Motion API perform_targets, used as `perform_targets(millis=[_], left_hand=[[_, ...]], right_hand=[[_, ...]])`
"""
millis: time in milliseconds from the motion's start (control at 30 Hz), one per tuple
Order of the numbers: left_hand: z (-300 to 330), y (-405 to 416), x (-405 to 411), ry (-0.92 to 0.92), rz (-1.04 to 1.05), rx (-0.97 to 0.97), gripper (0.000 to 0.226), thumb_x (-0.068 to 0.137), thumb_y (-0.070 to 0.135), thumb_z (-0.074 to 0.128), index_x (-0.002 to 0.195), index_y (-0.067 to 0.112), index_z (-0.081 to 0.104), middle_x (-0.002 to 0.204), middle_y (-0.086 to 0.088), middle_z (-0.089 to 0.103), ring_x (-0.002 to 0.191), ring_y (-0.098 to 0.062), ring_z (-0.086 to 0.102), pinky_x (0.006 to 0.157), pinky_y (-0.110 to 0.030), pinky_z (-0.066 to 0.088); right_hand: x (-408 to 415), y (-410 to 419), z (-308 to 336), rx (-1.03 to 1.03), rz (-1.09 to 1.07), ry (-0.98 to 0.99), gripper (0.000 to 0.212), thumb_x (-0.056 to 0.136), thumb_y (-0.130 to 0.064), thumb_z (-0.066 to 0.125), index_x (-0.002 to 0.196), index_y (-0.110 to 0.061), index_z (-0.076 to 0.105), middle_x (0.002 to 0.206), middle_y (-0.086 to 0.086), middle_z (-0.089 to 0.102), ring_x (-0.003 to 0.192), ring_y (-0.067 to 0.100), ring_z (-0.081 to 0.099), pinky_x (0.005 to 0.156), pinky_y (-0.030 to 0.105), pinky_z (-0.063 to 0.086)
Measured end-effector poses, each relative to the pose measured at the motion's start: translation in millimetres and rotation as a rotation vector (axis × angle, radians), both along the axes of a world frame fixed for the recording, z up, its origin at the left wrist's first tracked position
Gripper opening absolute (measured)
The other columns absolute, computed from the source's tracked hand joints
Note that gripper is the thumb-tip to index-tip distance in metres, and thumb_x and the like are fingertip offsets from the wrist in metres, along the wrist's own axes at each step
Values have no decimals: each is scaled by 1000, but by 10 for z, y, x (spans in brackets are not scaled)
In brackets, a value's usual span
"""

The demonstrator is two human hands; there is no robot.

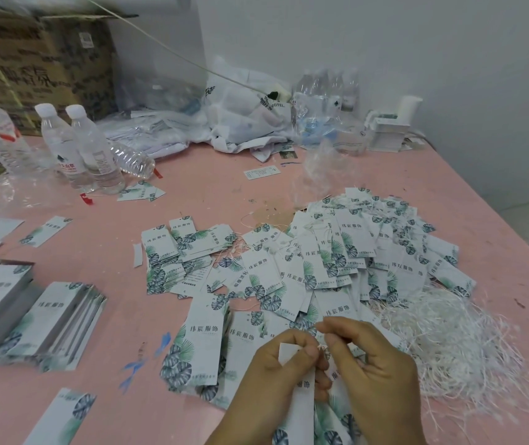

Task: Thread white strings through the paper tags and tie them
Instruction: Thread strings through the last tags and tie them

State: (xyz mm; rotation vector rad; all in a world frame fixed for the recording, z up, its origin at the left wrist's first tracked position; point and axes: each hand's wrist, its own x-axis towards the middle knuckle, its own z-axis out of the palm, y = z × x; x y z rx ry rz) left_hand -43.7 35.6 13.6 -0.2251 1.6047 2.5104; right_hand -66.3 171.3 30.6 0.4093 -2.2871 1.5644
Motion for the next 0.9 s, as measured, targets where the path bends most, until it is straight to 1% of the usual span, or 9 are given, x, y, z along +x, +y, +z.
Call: perform_targets(millis=[167,233,333,400,467,533,667,767,900], left_hand=[[20,-4,48,73,-158,-23,20,88,33,69,84,13,67,79,-22,64,63,-27,62,65,-33,53],[24,2,44,66,-141,-13,24,84,36,72,85,12,68,80,-22,65,62,-27,63,64,-33,54],[30,5,30,18,-135,26,28,78,40,74,88,13,73,80,-19,67,58,-27,64,61,-32,55],[47,15,39,-19,-157,47,32,81,43,71,94,14,75,76,-16,68,58,-26,65,60,-31,55],[33,18,41,-54,-152,22,45,84,45,61,108,9,71,69,-16,67,61,-27,65,64,-31,55],[14,18,33,-78,-120,36,54,85,45,57,115,0,65,67,-19,64,62,-28,64,64,-32,55],[26,40,-2,-82,1,139,32,84,32,67,98,3,71,63,-22,61,52,-27,62,51,-29,53],[11,50,-7,-77,93,166,21,84,26,68,84,7,77,64,-22,63,50,-26,63,48,-29,53],[29,23,-24,-77,199,249,19,78,25,66,79,8,73,72,-20,62,53,-27,61,49,-32,53]], right_hand=[[-140,132,-8,-221,-26,-126,24,77,-27,69,96,-42,72,89,-14,76,85,4,71,71,19,57],[-171,163,-8,-261,3,-151,29,78,-14,71,93,-38,74,86,-8,77,84,8,72,71,15,55],[-114,144,0,-250,33,-178,37,79,-2,72,92,-36,74,86,-7,77,83,8,72,69,21,57],[-34,90,8,-213,63,-182,38,80,0,72,88,-37,74,86,-8,76,70,7,72,59,18,55],[33,33,15,-180,115,-169,39,80,2,71,84,-37,75,88,-6,73,47,15,66,42,16,49],[60,-9,15,-149,150,-144,40,81,3,71,84,-36,76,91,-6,69,37,19,59,38,19,47],[63,-25,-8,-117,136,-135,47,80,9,70,83,-38,77,91,-8,68,44,18,62,40,30,54],[46,1,5,-121,142,-113,47,80,8,70,85,-38,76,85,-8,72,54,14,68,49,21,55],[-10,35,11,-142,146,-133,27,77,-18,70,92,-40,74,83,-11,76,79,7,72,70,14,54]])
